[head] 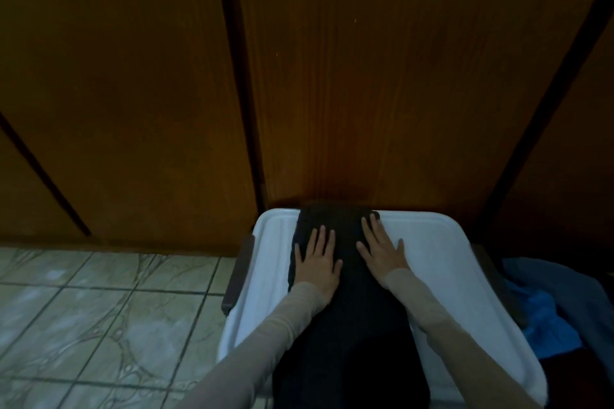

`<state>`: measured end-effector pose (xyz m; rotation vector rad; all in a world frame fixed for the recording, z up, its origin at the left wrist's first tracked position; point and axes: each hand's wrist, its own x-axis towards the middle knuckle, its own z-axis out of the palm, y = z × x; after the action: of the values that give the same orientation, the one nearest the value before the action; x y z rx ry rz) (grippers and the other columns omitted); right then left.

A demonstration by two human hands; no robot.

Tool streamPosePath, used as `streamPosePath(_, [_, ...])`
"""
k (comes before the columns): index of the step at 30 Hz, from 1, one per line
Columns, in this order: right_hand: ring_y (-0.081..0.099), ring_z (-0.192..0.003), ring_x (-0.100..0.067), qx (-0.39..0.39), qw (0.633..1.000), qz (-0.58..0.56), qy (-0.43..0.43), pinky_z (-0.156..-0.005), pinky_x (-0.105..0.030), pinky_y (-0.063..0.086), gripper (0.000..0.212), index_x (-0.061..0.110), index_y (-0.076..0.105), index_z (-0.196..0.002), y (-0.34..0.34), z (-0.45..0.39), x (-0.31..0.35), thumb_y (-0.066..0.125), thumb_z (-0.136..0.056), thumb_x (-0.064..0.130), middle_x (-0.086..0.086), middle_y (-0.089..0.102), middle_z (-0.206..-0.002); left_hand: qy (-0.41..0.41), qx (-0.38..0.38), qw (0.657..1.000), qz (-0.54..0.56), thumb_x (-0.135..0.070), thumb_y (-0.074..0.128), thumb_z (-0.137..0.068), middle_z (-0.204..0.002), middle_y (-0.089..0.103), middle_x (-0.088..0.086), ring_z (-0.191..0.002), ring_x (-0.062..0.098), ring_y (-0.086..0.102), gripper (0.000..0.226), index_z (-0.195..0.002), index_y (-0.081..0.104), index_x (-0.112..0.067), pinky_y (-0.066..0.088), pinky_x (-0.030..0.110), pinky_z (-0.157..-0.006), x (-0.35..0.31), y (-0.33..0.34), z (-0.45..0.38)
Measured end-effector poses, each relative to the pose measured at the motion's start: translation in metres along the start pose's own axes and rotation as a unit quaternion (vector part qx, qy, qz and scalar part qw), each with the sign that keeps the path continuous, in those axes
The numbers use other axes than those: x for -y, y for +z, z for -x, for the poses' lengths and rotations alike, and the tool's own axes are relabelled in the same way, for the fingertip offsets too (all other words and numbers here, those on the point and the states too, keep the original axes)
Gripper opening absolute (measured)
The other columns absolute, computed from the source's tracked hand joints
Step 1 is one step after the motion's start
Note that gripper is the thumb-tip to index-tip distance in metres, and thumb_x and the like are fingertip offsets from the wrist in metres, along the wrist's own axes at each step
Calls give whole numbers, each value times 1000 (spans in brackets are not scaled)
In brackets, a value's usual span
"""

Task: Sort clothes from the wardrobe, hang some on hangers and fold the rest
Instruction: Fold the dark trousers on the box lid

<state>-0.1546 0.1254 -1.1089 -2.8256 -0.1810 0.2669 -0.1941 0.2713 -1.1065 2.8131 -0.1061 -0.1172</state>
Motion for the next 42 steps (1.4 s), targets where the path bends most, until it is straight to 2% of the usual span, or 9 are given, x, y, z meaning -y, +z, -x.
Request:
streamPosePath(4, [25, -139, -26, -121, 982, -107, 97, -111, -41, 28, 63, 18, 5, -150, -3, -1, 6, 39, -99, 35, -10, 13, -156, -130, -105, 980, 110, -28, 44, -97, -148, 24, 12, -135, 27, 27, 59, -148, 17, -15, 27, 38, -112, -1, -8, -3])
streamPosePath(9, [57, -105, -25, -191, 961, -187, 69, -87, -27, 42, 48, 17, 36, -143, -9, -1, 2, 43, -97, 5, -14, 58, -121, -193, -124, 924, 306, -13, 57, -91, -125, 55, 9, -113, 22, 52, 33, -123, 48, -14, 40, 32, -98, 4, -19, -13])
streamPosePath(13, [56, -115, -25, -242, 940, -242, 7, -100, -22, 35, 40, 9, 51, -131, -13, -7, -2, 48, -93, -2, -15, 58, -128, -148, -190, 928, 284, -8, 55, -91, -120, 57, 7, -110, 20, 54, 27, -117, 51, -13, 40, 25, -91, 8, -25, -13])
streamPosePath(17, [49, -123, -26, -183, 957, -225, -11, -106, -27, 33, 42, 11, 44, -138, -12, -10, 2, 43, -97, 5, -14, 49, -137, -165, -163, 949, 216, -17, 49, -95, -129, 50, 9, -116, 22, 49, 35, -129, 43, -13, 41, 33, -98, 22, -21, -14])
streamPosePath(23, [12, -144, -16, -129, 989, -34, -57, -116, -34, 15, 51, 23, 11, -150, 4, 6, 9, 29, -103, 24, 3, -5, -158, -71, -46, 992, 90, -35, 37, -99, -157, -11, 5, -145, 26, 1, 70, -150, -10, -23, 15, 47, -115, 22, -9, -1])
streamPosePath(26, [-6, -145, -9, -31, 992, 24, -119, -119, -40, 0, 50, 27, 9, -150, 8, 20, 5, 26, -103, 22, 6, -7, -158, -11, 19, 1000, -11, -41, 26, -101, -152, -30, 3, -142, 24, -22, 61, -149, -10, -29, 4, 51, -115, 29, -6, 13])
streamPosePath(32, [5, -145, -7, 14, 985, 33, -171, -117, -34, 0, 60, 24, 16, -149, 6, 58, 0, 29, -97, -3, 6, 7, -158, 84, 90, 991, -56, -31, 22, -103, -157, -13, -1, -144, 16, -14, 50, -150, 6, -30, 0, 46, -115, 39, -12, 51])
streamPosePath(37, [15, -144, -8, 36, 976, 58, -205, -117, -29, 4, 69, 25, 25, -147, 0, 91, -7, 34, -89, -13, 6, 17, -156, 153, 34, 987, -36, -1, 34, -96, -158, 6, -1, -146, 14, 0, 57, -145, 31, -30, -2, 36, -116, 49, -13, 93])
streamPosePath(42, [26, -140, -10, 31, 973, 44, -224, -116, -23, 13, 72, 33, 32, -141, 9, 124, -33, 43, -86, -12, 9, 28, -152, 217, 25, 976, -13, 2, 39, -93, -154, 24, 0, -144, 13, 14, 56, -143, 34, -23, -4, 22, -114, 65, -9, 123])
